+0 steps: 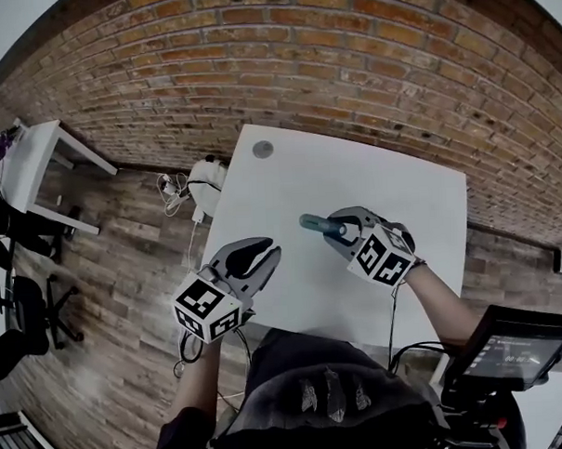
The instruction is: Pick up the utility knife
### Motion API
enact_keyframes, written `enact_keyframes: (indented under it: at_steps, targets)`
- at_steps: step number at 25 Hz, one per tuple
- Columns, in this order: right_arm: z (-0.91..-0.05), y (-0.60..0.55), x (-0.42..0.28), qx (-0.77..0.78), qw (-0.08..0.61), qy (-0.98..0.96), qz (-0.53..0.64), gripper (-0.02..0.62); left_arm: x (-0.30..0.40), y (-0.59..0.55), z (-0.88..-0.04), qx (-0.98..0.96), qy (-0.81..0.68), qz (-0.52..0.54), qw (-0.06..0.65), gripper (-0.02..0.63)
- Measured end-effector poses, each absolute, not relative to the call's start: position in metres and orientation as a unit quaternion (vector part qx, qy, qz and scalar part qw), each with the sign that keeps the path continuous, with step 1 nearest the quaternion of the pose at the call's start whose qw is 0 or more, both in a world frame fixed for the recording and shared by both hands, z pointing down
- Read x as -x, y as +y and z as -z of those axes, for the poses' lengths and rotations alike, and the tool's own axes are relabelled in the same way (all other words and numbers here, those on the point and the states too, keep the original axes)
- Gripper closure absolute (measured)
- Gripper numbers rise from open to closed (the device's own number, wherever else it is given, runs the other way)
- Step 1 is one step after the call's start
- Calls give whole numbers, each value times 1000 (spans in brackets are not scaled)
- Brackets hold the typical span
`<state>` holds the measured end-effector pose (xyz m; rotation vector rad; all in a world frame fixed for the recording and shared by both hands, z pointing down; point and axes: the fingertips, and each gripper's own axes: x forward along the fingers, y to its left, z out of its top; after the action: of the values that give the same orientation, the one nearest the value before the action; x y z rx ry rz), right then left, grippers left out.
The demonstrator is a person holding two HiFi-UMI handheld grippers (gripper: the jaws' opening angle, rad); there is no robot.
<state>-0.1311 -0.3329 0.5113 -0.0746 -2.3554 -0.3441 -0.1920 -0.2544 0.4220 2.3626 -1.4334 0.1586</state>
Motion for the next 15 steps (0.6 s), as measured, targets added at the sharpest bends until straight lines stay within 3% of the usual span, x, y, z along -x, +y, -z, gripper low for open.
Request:
enact_keyframes:
  at_steps: [3, 6, 15]
  targets:
    - [-490, -318, 122, 36, 354, -919, 167, 469, 178, -260, -418, -844, -498, -34, 196, 469]
    - [-471, -304, 116, 40, 333, -922, 197, 469, 163, -267, -417, -849, -485, -22, 207, 419]
    - [-439, -274, 99, 40, 289, -920, 260, 469, 124, -273, -415, -863, -442, 18, 242, 407]
